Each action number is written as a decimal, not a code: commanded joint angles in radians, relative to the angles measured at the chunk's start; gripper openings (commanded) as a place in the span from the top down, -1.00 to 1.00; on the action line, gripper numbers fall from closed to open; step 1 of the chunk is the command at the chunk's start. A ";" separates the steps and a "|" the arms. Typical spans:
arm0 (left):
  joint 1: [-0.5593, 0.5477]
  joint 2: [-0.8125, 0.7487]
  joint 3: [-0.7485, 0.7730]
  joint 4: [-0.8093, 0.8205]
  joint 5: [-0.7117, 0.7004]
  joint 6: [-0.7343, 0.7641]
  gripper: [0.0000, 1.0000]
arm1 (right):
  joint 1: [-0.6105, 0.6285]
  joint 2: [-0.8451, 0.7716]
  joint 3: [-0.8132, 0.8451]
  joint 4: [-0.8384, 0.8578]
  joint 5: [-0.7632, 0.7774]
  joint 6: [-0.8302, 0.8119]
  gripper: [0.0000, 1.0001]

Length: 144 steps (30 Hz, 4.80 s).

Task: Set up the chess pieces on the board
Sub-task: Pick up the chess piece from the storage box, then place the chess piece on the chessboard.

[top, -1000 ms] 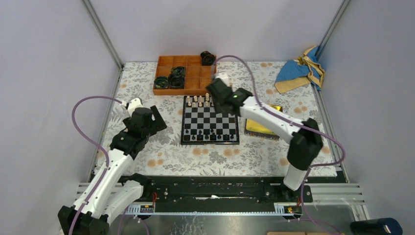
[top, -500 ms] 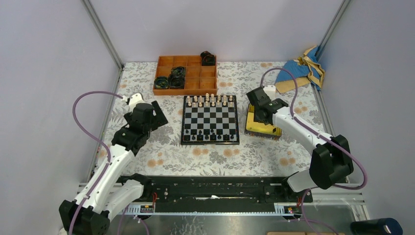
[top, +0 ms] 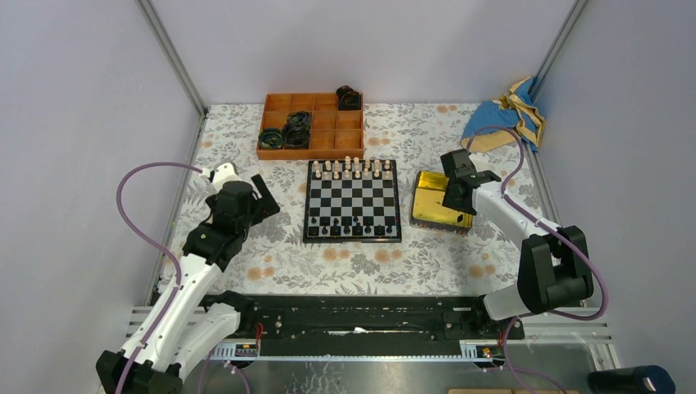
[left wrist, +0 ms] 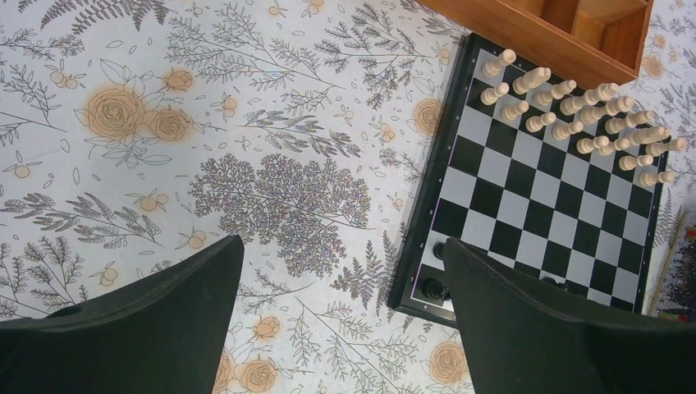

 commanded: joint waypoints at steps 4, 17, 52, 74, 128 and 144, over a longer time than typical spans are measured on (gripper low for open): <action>-0.003 -0.016 -0.015 0.044 -0.005 0.005 -0.98 | -0.035 0.030 -0.015 0.062 -0.052 0.039 -0.03; -0.004 -0.009 -0.023 0.044 -0.009 0.017 -0.97 | -0.077 0.075 -0.039 0.103 -0.052 0.050 0.04; -0.004 0.012 -0.023 0.044 -0.005 0.018 -0.98 | -0.126 0.133 -0.066 0.164 -0.089 0.054 0.54; -0.004 -0.006 -0.039 0.045 -0.017 0.017 -0.97 | -0.126 0.026 0.007 0.099 -0.141 0.020 1.00; -0.005 -0.089 -0.079 0.037 -0.028 0.022 -0.98 | 0.488 0.371 0.380 -0.025 -0.179 -0.006 1.00; -0.005 -0.077 -0.078 0.037 -0.027 0.020 -0.98 | 0.488 0.396 0.335 0.021 -0.210 -0.006 1.00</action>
